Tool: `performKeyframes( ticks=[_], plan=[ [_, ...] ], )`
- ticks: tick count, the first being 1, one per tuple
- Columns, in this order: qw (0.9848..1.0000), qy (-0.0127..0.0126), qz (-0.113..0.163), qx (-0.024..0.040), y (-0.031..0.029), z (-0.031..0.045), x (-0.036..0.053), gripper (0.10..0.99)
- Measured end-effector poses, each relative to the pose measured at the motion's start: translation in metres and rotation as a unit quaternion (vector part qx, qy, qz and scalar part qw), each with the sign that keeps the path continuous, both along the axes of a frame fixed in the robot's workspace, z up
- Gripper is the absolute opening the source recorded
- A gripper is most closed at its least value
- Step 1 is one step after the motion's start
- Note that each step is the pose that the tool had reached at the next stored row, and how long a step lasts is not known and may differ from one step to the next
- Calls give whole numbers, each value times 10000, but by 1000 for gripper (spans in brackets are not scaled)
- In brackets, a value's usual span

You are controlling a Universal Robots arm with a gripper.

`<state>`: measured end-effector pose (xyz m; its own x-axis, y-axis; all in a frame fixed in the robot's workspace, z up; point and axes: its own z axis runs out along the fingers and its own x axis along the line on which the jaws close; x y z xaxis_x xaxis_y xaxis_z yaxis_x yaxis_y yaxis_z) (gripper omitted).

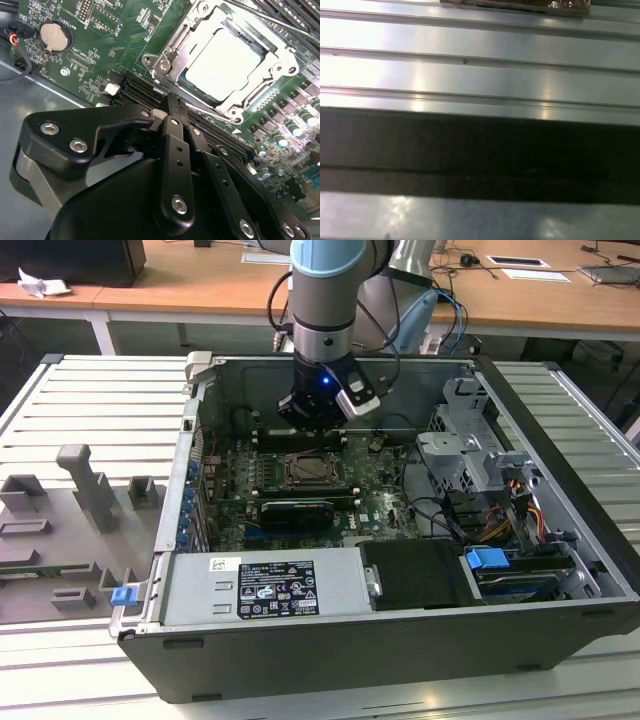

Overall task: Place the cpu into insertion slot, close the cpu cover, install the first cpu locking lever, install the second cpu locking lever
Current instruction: 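Install the first cpu locking lever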

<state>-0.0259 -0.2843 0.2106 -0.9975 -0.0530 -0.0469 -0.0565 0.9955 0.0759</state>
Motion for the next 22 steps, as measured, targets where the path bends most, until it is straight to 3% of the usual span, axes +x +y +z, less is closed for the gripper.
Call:
performKeyframes(
  ticks=[7, 22],
  plan=[
    [10000, 1, 5, -4, 0, -64, 12, 106],
    [10000, 0, 5, -28, -4, -76, 15, 106]
  ],
)
